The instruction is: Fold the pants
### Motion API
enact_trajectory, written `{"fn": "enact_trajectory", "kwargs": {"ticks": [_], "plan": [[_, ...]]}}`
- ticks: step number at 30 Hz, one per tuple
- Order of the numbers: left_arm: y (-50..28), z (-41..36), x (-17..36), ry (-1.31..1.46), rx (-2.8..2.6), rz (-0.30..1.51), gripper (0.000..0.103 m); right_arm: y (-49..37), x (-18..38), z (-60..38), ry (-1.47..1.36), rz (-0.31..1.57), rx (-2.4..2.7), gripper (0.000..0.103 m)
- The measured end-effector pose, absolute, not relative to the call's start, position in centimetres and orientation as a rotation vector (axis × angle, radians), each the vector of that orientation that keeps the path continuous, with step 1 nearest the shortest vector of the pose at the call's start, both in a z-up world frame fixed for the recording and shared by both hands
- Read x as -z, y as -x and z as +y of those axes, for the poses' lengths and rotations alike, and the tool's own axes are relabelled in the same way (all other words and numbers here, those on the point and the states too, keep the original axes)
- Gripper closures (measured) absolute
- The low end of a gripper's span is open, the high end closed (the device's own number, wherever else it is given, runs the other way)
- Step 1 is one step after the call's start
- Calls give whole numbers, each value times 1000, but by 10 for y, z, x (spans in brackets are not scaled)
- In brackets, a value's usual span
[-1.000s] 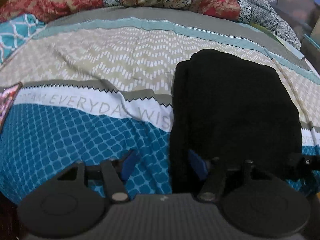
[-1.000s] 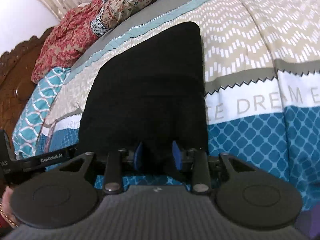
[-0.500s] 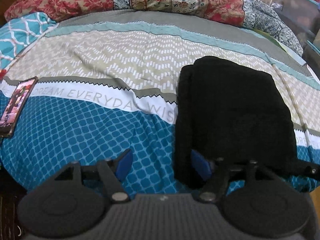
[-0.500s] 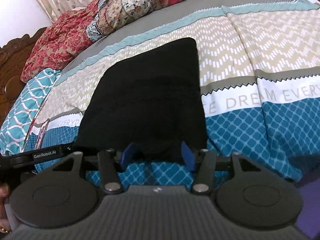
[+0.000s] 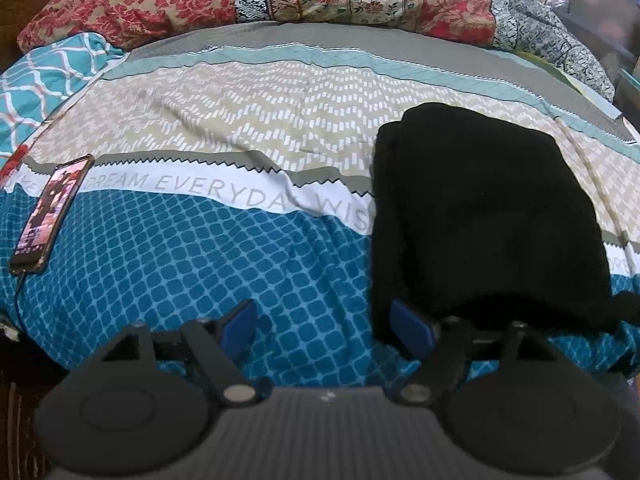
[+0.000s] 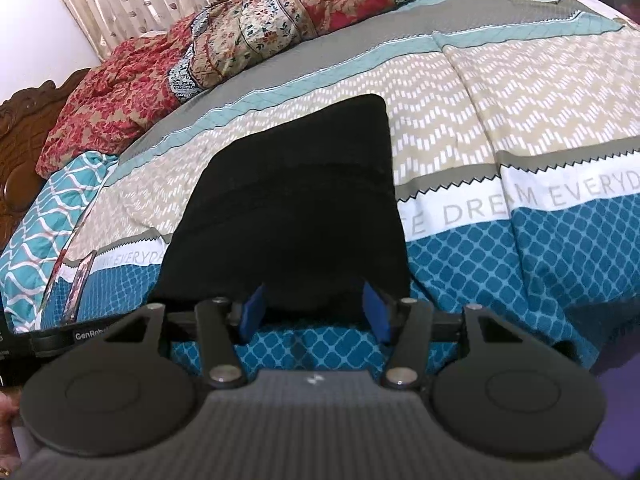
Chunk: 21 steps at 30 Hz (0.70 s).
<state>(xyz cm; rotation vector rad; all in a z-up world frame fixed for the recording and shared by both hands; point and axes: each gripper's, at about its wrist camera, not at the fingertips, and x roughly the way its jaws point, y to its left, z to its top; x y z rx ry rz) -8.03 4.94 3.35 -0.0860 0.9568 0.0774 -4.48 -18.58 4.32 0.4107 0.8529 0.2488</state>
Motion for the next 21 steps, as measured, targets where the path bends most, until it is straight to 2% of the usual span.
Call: {"fn": "enact_trajectory", "kwargs": {"ticks": [7, 14, 21], "plan": [[77, 66, -33, 100, -125, 975, 26, 44, -47, -195, -449, 804, -211, 44], [66, 79, -36, 92, -165, 972, 23, 32, -50, -226, -513, 759, -181, 35], [56, 83, -32, 77, -199, 991, 22, 25, -40, -241, -562, 791, -193, 33]]}}
